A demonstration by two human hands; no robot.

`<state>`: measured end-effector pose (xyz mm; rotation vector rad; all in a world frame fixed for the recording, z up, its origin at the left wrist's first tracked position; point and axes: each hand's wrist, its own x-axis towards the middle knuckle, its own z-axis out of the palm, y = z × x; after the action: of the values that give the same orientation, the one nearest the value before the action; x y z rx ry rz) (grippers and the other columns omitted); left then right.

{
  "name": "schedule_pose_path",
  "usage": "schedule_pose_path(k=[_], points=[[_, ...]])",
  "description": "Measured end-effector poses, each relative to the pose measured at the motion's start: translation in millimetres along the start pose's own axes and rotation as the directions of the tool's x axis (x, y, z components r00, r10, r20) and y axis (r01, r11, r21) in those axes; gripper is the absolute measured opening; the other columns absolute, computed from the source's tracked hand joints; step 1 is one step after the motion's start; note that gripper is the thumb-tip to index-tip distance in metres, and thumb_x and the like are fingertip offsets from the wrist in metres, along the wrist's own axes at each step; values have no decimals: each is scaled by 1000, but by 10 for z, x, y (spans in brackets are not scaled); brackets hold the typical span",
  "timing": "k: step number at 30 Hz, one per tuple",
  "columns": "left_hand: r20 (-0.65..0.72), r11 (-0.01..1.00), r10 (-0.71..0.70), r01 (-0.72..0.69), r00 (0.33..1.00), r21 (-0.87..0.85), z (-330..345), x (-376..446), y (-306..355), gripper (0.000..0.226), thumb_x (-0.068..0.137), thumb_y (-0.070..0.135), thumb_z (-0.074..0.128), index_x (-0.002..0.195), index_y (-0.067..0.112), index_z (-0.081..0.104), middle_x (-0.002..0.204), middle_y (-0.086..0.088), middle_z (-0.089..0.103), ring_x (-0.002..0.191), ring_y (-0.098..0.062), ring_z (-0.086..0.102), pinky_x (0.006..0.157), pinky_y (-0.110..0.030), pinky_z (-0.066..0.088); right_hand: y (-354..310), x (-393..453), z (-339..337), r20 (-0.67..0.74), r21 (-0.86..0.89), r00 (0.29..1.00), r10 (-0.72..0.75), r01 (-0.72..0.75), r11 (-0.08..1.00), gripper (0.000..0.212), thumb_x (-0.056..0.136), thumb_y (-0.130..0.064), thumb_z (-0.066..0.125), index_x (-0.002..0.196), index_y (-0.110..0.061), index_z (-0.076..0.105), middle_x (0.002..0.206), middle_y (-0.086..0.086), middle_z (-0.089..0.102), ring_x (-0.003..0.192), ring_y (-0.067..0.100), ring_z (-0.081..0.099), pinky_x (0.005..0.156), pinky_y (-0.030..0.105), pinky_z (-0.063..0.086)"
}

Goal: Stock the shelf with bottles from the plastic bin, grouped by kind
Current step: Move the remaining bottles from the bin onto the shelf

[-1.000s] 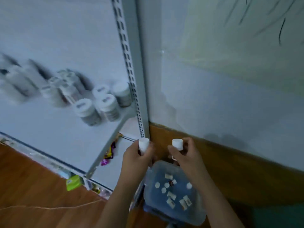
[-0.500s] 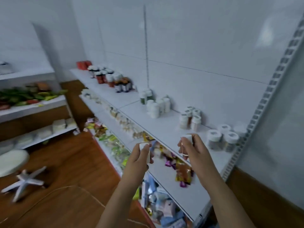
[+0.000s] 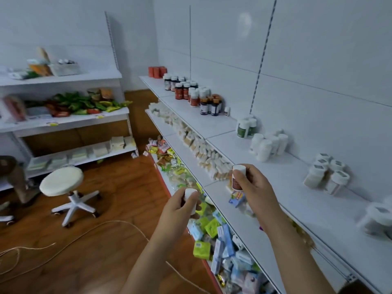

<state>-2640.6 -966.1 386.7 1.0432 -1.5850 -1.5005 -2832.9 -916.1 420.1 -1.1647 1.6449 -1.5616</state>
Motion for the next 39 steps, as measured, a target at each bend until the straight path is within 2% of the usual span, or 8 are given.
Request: schedule_pose_path(k=[5, 10, 18, 23, 26, 31, 35, 39], points=[[-7, 1000, -9, 9, 1000, -28, -273, 749, -99, 17, 101, 25, 50, 112, 21, 62, 99, -12, 67, 90, -21, 66, 67, -20, 55, 279, 838, 321, 36, 77, 998, 41, -44, 996, 15, 97, -28, 58, 103, -17, 66, 102, 11, 71, 86, 8, 65, 76, 16, 52], [23, 989, -95, 97, 995, -113, -418, 1735, -32, 21, 103, 23, 47, 115, 18, 64, 98, -10, 69, 80, -11, 70, 69, -20, 54, 508, 1774, 552, 32, 105, 995, 94, -97, 990, 14, 99, -24, 56, 101, -17, 68, 103, 13, 71, 95, 28, 67, 86, 33, 56], [19, 981, -150, 151, 989, -119, -428, 3195, 6, 22, 105, 19, 43, 113, 23, 63, 106, -11, 67, 96, -18, 69, 74, -21, 55, 788, 3070, 694, -25, 86, 987, 159, -156, 984, 9, 95, -28, 59, 95, -28, 68, 93, -2, 73, 95, 20, 68, 94, 42, 54], [90, 990, -140, 142, 986, -16, -316, 3893, -165, 15, 101, 27, 53, 113, 31, 61, 110, -1, 69, 101, -13, 68, 87, -28, 57, 1040, 3602, 697, -90, 42, 982, 168, -165, 985, 10, 94, -33, 59, 97, -29, 68, 89, -3, 71, 87, 17, 66, 94, 43, 54], [120, 997, -65, 60, 991, 44, -250, 4341, -224, 15, 97, 28, 59, 112, 30, 62, 104, 8, 71, 95, -4, 67, 77, -16, 53, 1205, 3908, 692, -181, -1, 967, 180, -184, 983, 11, 95, -34, 58, 96, -27, 66, 77, -4, 65, 80, 18, 63, 90, 41, 52], [205, 991, 44, -68, 978, 112, -99, 5224, -303, 12, 96, 28, 62, 108, 30, 62, 98, 10, 71, 88, 0, 67, 75, -13, 51, 1407, 4410, 724, -332, -37, 923, 193, -218, 975, 9, 96, -33, 56, 98, -29, 64, 82, -4, 68, 86, 13, 64, 77, 24, 48], [351, 976, 89, -152, 932, 156, 41, 6024, -355, 10, 98, 29, 58, 107, 33, 60, 95, 11, 68, 90, -7, 66, 78, -16, 52, 1546, 4901, 777, -481, -57, 852, 207, -266, 962, 12, 97, -35, 53, 100, -26, 60, 84, -6, 66, 87, 13, 64, 72, 23, 46], [482, 939, 96, -240, 871, 245, 249, 6713, -409, 11, 100, 34, 50, 110, 37, 55, 91, 11, 63, 84, -5, 59, 75, -23, 49, 1606, 5306, 814, -588, -129, 789, 178, -309, 942, 11, 98, -32, 52, 97, -24, 58, 82, -6, 63, 74, 7, 56, 61, 9, 40]])
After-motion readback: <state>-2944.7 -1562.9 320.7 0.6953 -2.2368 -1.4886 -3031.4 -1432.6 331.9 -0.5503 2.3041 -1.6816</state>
